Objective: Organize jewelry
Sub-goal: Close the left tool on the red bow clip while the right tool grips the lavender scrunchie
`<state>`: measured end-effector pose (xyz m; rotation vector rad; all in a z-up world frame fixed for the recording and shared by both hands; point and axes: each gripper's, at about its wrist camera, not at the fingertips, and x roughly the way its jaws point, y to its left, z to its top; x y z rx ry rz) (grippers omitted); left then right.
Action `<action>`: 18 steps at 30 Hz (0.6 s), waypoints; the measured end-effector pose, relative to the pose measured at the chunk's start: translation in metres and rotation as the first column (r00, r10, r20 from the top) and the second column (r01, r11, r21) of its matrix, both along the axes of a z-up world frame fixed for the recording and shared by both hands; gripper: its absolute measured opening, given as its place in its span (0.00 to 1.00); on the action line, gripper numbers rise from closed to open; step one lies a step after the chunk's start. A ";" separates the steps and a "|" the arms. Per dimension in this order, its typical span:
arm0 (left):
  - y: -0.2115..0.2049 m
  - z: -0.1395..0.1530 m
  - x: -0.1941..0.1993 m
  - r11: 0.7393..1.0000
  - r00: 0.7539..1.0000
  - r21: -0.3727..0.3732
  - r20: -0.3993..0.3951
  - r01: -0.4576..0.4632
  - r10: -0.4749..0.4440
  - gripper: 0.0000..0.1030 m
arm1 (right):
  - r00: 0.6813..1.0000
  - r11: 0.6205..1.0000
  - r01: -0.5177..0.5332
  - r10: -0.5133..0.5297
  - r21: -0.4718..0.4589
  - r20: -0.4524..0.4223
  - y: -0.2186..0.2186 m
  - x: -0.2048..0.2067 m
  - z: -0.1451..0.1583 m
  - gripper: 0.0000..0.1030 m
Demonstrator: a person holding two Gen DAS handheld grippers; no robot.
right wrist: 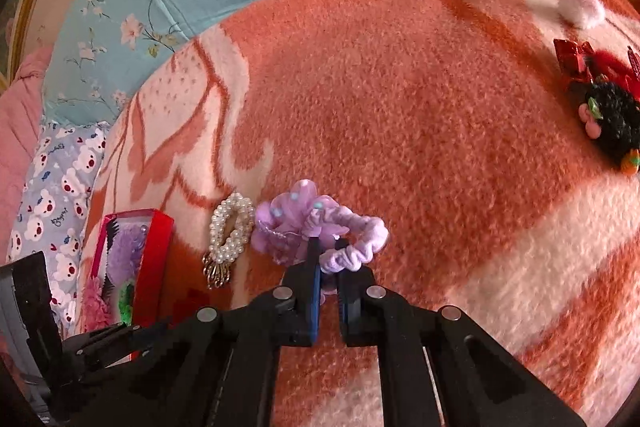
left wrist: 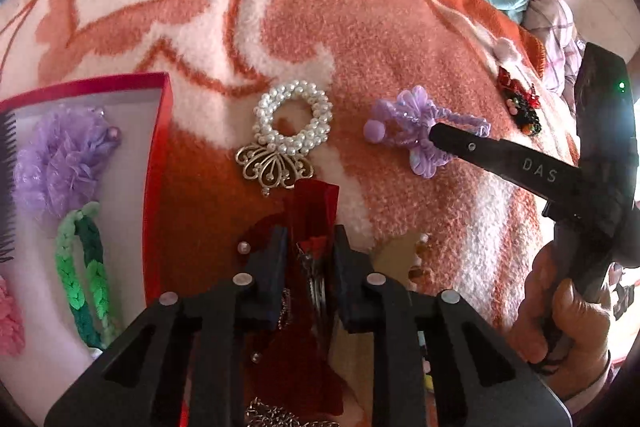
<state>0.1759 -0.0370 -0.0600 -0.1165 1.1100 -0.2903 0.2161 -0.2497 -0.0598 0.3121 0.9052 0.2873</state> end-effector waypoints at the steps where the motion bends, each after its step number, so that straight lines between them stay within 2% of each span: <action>1: 0.000 0.002 -0.001 1.000 1.000 -0.002 0.006 0.000 0.000 0.17 | 1.000 1.000 0.000 0.000 -0.008 0.008 0.000 -0.003 0.002 0.06; 18: 0.035 0.066 -0.043 0.992 0.990 -0.126 0.134 -0.031 0.048 0.15 | 0.992 0.997 -0.035 0.026 0.070 0.126 0.001 -0.067 0.060 0.05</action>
